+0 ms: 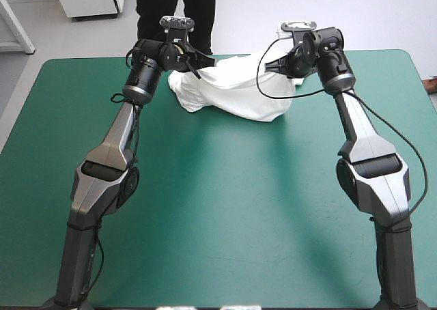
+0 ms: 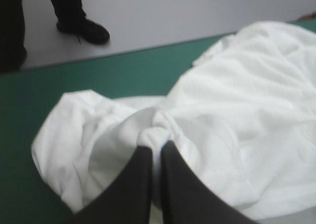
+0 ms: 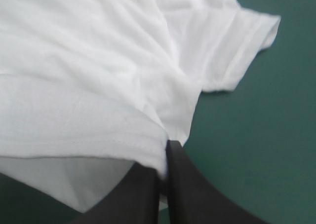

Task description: Fold the cloth

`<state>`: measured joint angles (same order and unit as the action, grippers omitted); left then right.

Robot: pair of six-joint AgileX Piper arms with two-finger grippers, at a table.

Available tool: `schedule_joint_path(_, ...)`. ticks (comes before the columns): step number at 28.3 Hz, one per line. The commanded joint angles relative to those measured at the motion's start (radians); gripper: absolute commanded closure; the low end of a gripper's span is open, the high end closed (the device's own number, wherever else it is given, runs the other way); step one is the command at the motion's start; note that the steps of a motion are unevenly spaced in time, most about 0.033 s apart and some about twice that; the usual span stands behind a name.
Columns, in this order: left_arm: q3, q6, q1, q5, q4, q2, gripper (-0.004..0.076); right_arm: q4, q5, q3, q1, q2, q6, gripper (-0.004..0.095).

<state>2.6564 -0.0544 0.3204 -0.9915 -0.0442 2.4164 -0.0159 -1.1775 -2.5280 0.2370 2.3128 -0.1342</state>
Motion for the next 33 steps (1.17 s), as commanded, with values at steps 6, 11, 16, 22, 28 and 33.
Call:
schedule_joint_path(6,0.029,-0.036,0.029,-0.230,0.097,-0.080,0.0734,0.074,-0.071,0.043,-0.006,-0.056,0.023,0.0925)
schedule_joint_path(11,0.029,-0.066,0.027,-0.269,0.154,-0.080,0.0734,0.080,-0.071,0.110,-0.003,-0.078,0.028,0.0925)
schedule_joint_path(16,0.005,-0.090,0.031,-0.296,0.178,-0.078,0.0734,0.079,-0.022,0.202,0.023,-0.119,0.028,0.0925)
schedule_joint_path(22,-0.121,-0.139,0.073,-0.245,0.250,-0.080,0.0733,0.045,0.128,0.500,0.024,-0.233,0.044,0.0925)
schedule_joint_path(28,-0.297,-0.148,0.133,-0.125,0.260,-0.145,0.0733,0.027,0.401,0.951,0.030,-0.446,0.090,0.0925)
schedule_joint_path(33,-0.614,-0.220,0.183,0.021,0.298,-0.306,0.0733,0.025,0.476,1.193,0.031,-0.584,0.099,0.0925)
